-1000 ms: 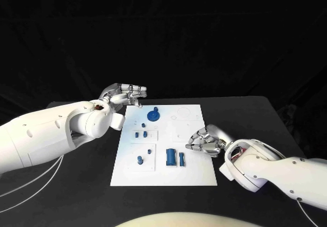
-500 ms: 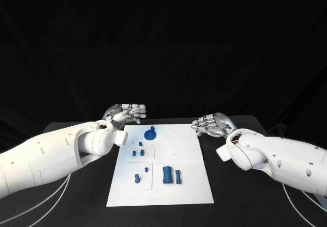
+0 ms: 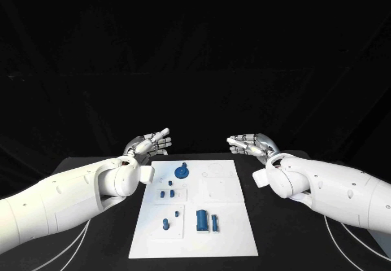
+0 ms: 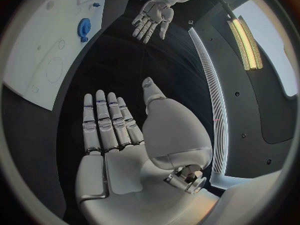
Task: Assemble the parts on the task board
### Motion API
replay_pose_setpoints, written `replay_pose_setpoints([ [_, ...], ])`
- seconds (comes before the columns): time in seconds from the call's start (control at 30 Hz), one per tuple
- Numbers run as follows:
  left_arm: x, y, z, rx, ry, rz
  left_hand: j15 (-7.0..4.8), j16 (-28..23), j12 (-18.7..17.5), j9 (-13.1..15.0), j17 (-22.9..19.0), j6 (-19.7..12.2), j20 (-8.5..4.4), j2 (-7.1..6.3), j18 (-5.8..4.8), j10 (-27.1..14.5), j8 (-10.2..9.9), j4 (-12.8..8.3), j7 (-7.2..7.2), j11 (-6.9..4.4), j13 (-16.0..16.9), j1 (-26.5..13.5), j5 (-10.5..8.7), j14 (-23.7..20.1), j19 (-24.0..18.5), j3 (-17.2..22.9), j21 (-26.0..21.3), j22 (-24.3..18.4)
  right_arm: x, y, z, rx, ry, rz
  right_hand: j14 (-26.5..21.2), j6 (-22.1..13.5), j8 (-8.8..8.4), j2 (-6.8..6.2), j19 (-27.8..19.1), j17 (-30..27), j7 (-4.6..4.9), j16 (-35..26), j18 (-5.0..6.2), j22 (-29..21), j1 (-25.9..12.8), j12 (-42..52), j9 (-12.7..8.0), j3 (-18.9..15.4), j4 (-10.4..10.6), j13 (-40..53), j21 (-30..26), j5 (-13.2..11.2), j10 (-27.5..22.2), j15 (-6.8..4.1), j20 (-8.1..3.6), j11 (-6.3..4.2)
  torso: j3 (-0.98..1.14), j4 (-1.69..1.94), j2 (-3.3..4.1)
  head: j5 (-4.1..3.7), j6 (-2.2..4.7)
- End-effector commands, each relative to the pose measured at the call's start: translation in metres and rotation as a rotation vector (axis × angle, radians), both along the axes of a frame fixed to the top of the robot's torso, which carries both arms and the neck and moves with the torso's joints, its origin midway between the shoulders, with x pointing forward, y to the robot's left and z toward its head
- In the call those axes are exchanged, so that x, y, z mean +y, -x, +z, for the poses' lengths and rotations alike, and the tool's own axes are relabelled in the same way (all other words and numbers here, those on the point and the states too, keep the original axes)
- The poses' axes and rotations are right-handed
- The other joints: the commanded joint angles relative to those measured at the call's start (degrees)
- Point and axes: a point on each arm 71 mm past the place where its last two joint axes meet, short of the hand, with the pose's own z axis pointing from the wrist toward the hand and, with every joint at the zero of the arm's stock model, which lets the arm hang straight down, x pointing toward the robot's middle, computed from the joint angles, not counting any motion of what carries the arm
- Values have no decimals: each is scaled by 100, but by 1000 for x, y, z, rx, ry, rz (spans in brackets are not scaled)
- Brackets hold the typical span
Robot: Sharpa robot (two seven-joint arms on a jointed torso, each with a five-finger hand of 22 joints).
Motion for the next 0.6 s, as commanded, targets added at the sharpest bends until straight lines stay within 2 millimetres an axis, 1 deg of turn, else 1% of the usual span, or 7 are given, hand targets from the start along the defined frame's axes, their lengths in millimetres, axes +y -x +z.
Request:
replay_pose_setpoints([
  [0.03, -5, 5, 1, -21, -22, 23, -260, -156, -149, -160, -446, -1425, -329, 191, -265, -1517, -156, -345, -213, -302, -152, -2090, -192, -1388, -760, -257, -2076, -1712, 4, 7, 1, -22, -38, -36, -1544, -1411, -153, -42, -1140, -581, -311, -159, -304, -784, -2130, -239, -274, 11, -227, -420, -153, -213, -1521, -230, -416, -255, -16, 149, -5, -36, 106],
  [0.13, -10, 11, 1, -37, -42, 44, -321, -156, -149, -160, -446, -1763, -408, 191, -265, -1878, -156, -345, -649, -375, -152, -2584, -192, -1718, -939, -325, -2568, -2117, 8, 16, 3, -34, -83, -72, -1918, -1753, -153, -42, -1415, -581, -387, -159, -324, -974, -2642, -239, -339, 11, -227, -420, -153, -651, -1888, -285, -518, -317, -27, 267, -11, -66, 197],
  [0.17, -12, 14, 1, -43, -50, 53, -340, -156, -149, -160, -446, -1865, -432, 191, -265, -1986, -156, -345, -649, -397, -152, -2732, -192, -1816, -994, -345, -2715, -2239, 10, 20, 3, -39, -100, -87, -2027, -1853, -153, -42, -1497, -581, -409, -159, -368, -1029, -2793, -239, -359, 11, -227, -420, -153, -651, -1995, -701, -545, -335, -29, 296, -13, -74, 219],
  [0.27, -20, 23, 2, -68, -79, 82, -387, -156, -149, -160, -446, -2124, -494, 191, -265, -2260, -156, -345, -649, -450, -152, -3113, -192, -2068, -1131, -774, -3094, -2550, 15, 33, 6, -51, -152, -138, -2306, -2109, -153, -42, -1703, -581, -465, -159, -368, -1171, -3178, -239, -407, 11, -227, -420, -153, -651, -2271, -701, -621, -781, -34, 347, -15, -87, 258],
  [0.3, -22, 26, 2, -77, -89, 93, -795, -156, -149, -160, -446, -2213, -513, 191, -265, -2354, -156, -345, -649, -468, -152, -3242, -192, -2154, -1176, -774, -3222, -2656, 16, 37, 7, -54, -167, -154, -2400, -2195, -153, -42, -1773, -581, -484, -159, -408, -1219, -3308, -239, -425, 11, -227, -420, -153, -651, -2362, -701, -647, -781, -35, 353, -16, -88, 263],
  [0.43, -31, 39, 4, -111, -124, 129, -795, -156, -149, -160, -446, -2536, -596, 191, -265, -2697, -156, -345, -649, -916, -152, -3715, -192, -2470, -1342, -774, -3693, -3044, 20, 51, 10, -60, -208, -206, -2753, -2517, -153, -42, -2035, -581, -952, -159, -431, -1397, -3792, -239, -835, 11, -227, -420, -153, -651, -2707, -701, -740, -781, -35, 354, -16, -88, 264],
  [0.6, -38, 50, 7, -141, -154, 158, -795, -156, -149, -160, -446, -2891, -1011, 191, -265, -3076, -156, -345, -649, -916, -152, -4235, -192, -2815, -1546, -774, -4210, -3471, 22, 60, 12, -62, -232, -240, -3111, -2841, -153, -42, -2298, -581, -952, -159, -892, -1580, -4288, -239, -835, 11, -227, -420, -153, -651, -3061, -701, -840, -781, -35, 354, -16, -88, 264],
])
